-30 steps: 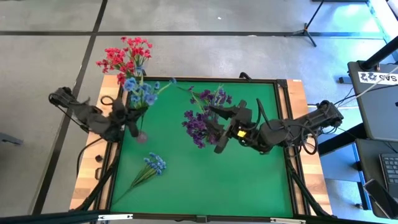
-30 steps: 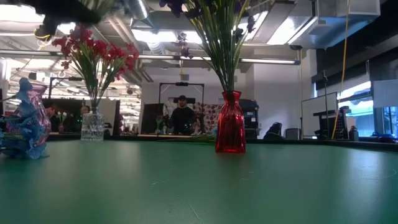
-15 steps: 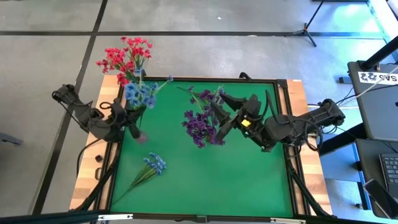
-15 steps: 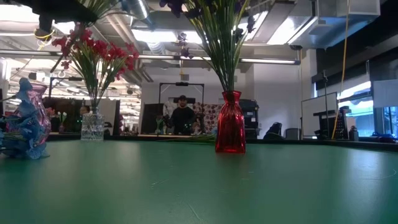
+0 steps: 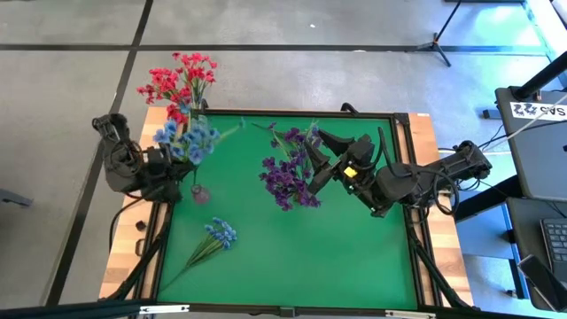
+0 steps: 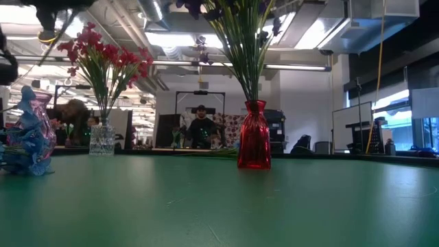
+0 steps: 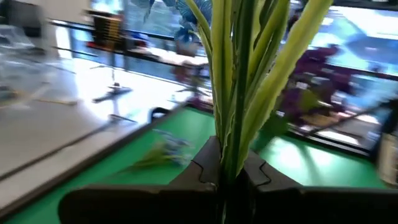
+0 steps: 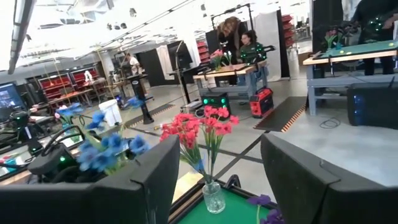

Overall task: Sort flowers into vase by color
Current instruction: Put the right blue flowers into the violet vase

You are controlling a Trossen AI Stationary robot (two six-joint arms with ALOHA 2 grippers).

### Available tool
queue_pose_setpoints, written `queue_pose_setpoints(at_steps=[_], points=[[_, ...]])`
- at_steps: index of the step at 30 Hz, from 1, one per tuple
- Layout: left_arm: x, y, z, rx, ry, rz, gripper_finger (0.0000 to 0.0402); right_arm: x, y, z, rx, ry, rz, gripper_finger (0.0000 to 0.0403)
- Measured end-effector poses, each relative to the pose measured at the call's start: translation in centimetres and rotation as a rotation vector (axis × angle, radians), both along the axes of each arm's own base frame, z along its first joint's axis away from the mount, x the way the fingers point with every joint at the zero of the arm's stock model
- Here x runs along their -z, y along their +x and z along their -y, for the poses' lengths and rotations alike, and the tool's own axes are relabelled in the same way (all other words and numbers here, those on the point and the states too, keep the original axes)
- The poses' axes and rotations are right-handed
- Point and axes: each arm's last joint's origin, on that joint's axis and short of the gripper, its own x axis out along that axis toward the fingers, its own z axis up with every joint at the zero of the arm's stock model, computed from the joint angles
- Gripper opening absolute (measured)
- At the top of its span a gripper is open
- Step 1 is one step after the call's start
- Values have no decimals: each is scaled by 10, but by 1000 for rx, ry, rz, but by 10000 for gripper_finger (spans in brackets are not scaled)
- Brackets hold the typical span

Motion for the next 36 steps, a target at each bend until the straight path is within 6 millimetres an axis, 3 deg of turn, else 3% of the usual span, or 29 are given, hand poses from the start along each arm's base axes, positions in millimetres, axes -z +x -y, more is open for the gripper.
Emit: queue_pose_setpoints(at_steps=[17, 24, 29, 36], points=[[-13, -14, 22, 431, -173, 73, 4, 0, 0, 0, 1, -12, -12, 225], [-16, -17, 21, 268, -103, 87, 2, 1, -1, -5, -14, -35, -41, 225], [-18, -17, 22, 248, -128, 99, 2, 3, -1, -5, -18, -41, -54, 225], [-29, 0, 48, 316, -139, 134, 1, 3, 0, -5, -55, -68, -69, 225]])
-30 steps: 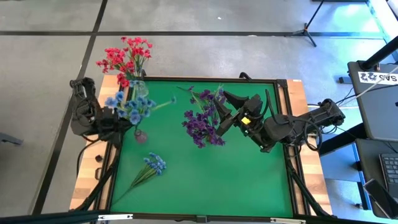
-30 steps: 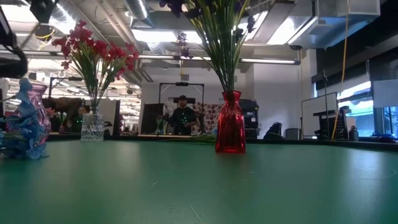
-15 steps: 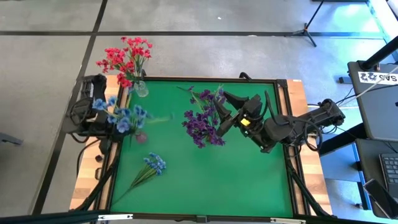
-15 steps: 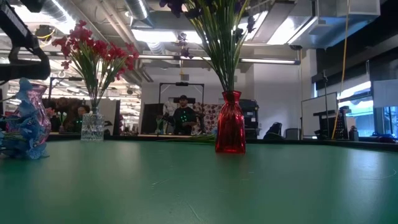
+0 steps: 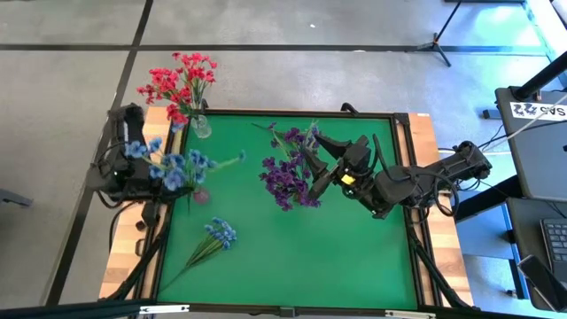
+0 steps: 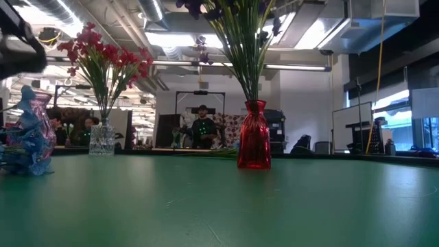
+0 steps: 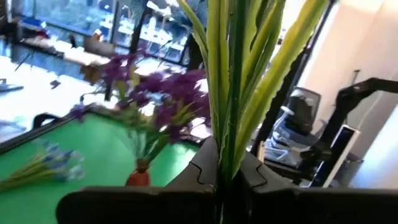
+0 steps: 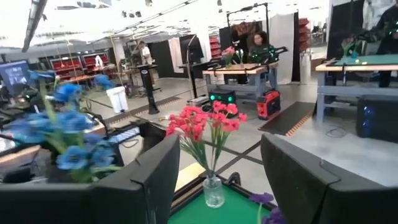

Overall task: Sort flowers into vase by color
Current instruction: Put the right blue flowers into the violet vase

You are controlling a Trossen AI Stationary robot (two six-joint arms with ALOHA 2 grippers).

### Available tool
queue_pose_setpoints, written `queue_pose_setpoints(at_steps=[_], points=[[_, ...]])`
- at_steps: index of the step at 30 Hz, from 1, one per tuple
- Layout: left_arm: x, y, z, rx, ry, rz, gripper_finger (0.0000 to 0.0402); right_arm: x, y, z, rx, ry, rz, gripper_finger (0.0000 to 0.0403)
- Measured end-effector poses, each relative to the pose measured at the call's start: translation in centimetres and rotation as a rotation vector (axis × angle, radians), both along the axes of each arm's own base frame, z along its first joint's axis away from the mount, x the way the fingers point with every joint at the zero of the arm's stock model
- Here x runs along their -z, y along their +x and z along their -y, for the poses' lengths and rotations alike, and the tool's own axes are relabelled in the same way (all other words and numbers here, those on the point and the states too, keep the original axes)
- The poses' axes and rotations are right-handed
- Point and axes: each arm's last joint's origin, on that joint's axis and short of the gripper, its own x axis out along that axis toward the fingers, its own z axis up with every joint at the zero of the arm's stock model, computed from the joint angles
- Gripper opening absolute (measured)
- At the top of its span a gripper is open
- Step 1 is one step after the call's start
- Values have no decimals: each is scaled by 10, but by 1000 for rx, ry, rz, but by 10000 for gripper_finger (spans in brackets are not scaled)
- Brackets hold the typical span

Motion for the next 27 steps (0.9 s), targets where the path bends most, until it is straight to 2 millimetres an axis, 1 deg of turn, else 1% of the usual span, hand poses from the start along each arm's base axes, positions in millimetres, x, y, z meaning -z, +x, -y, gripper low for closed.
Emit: queue_pose_setpoints(at_steps=[4, 7, 9, 11, 13, 15, 19, 23, 25, 27], points=[[-6, 25, 16, 14, 28, 59, 1, -3, 0, 0, 4, -31, -8, 225], [-10, 48, 22, 38, 49, 141, 0, -3, 0, 0, 6, -43, -13, 225], [-14, 63, 20, 63, 62, 224, 0, -3, 0, 0, 6, -44, -16, 225], [-17, 74, 14, 48, 98, 280, 0, -3, -1, 0, 3, -44, -16, 225], [-18, 78, 6, 5, 140, 286, 0, -3, -3, -6, -13, -47, -18, 225], [-23, 72, -4, -34, 170, 294, 0, -4, -6, -11, -31, -58, -26, 225], [-31, 40, -27, -25, 165, 304, 0, -5, -17, -25, -28, -53, -34, 225], [-29, 6, -51, 11, 119, 305, 0, -7, -30, -37, 31, -57, -63, 225], [-26, -6, -60, 33, 111, 306, 0, -7, -33, -41, 61, -57, -76, 225], [-21, -14, -67, 48, 100, 289, 0, -7, -36, -42, 86, -50, -80, 225]])
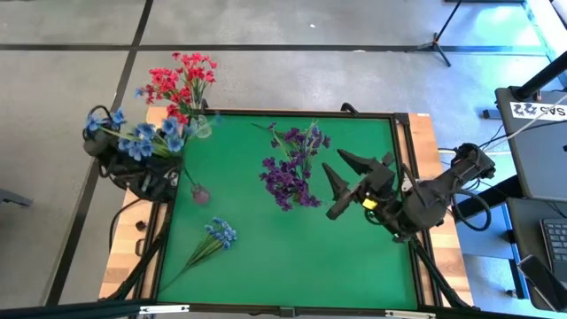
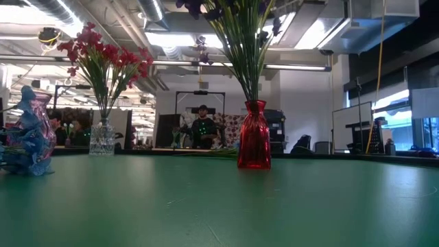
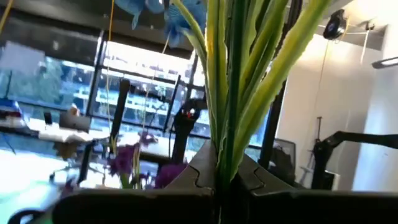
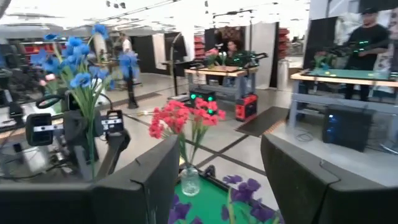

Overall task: Sort flowers into vase by color
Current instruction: Put the right blue flowers into the violet vase

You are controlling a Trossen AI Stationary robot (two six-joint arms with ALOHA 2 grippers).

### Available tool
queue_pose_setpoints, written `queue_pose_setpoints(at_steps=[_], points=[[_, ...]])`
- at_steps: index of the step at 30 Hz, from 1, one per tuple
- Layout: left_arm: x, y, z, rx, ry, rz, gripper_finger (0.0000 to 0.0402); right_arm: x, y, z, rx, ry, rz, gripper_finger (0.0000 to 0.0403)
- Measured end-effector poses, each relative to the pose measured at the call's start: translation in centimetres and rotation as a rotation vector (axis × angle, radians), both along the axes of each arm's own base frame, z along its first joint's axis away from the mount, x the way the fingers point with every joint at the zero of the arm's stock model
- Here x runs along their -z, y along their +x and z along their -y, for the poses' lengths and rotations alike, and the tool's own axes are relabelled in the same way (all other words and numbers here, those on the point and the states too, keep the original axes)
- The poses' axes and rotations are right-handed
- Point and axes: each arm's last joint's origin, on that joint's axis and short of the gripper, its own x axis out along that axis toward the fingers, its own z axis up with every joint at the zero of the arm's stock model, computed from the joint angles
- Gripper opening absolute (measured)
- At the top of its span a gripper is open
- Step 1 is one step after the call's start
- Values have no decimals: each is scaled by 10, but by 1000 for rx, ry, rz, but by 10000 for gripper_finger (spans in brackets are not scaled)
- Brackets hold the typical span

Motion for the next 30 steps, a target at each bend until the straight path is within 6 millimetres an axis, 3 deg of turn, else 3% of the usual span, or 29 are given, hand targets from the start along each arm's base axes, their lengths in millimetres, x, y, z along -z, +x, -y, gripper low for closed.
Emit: queue_pose_setpoints(at_steps=[8, 13, 30], points=[[17, -8, -9, -66, 4, -126, 24, -1, -2, 0, 25, 7, 1, 225], [23, -7, -7, -37, 64, -171, 6, -1, -1, 3, 52, 11, 0, 225], [41, -5, -5, -24, 182, -310, 1, -1, -2, 6, 128, 49, 22, 225]])
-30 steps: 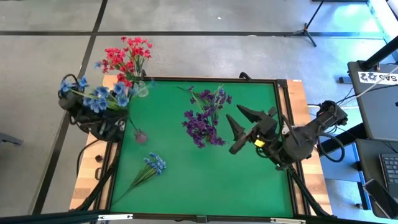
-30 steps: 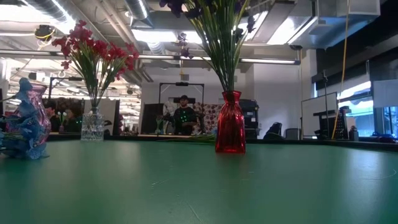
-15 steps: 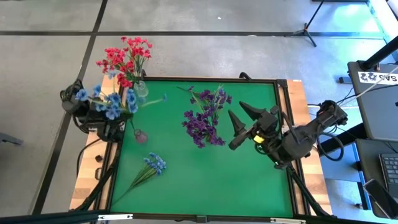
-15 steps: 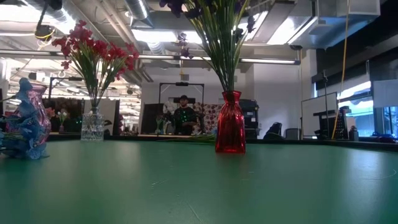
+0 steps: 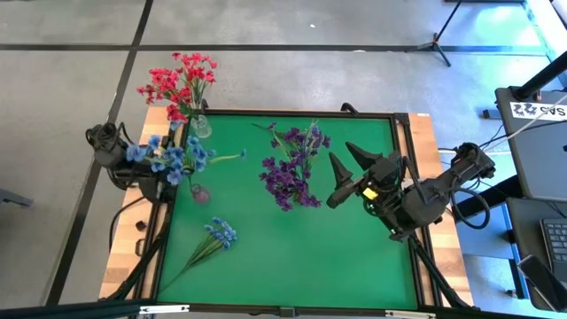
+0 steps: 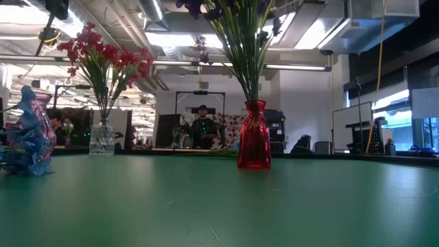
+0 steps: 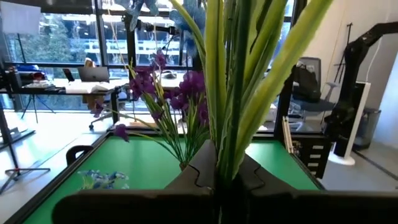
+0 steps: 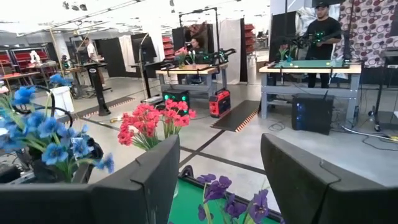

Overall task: Sort flowers into vase by color
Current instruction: Put the right blue flowers into the violet vase

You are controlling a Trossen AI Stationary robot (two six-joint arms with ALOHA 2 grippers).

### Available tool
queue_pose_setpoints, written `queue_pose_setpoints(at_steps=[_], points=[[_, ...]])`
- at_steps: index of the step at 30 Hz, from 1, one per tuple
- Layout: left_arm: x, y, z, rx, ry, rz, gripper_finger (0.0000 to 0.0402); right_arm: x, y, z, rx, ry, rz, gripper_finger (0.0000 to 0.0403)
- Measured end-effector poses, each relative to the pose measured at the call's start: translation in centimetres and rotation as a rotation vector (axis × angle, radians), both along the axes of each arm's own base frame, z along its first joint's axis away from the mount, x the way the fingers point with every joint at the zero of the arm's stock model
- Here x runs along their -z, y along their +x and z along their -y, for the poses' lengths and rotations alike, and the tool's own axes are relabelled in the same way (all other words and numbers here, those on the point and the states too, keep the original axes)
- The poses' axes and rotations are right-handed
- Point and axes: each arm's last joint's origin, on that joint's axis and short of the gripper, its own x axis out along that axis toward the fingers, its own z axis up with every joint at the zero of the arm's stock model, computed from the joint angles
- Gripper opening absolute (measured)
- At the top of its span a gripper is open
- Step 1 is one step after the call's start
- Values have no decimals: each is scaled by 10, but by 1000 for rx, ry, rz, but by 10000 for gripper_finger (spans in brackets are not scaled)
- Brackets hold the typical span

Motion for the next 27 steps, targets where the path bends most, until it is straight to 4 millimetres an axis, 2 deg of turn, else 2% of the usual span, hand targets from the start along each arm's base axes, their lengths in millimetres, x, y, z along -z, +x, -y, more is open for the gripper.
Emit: queue_pose_setpoints(at_steps=[8, 27], points=[[28, 14, 10, -24, 6, -34, 1, 0, 0, 0, 20, 16, 14, 225], [28, 14, 9, -82, -114, -23, 8, 0, 0, 0, 18, 15, 13, 225]])
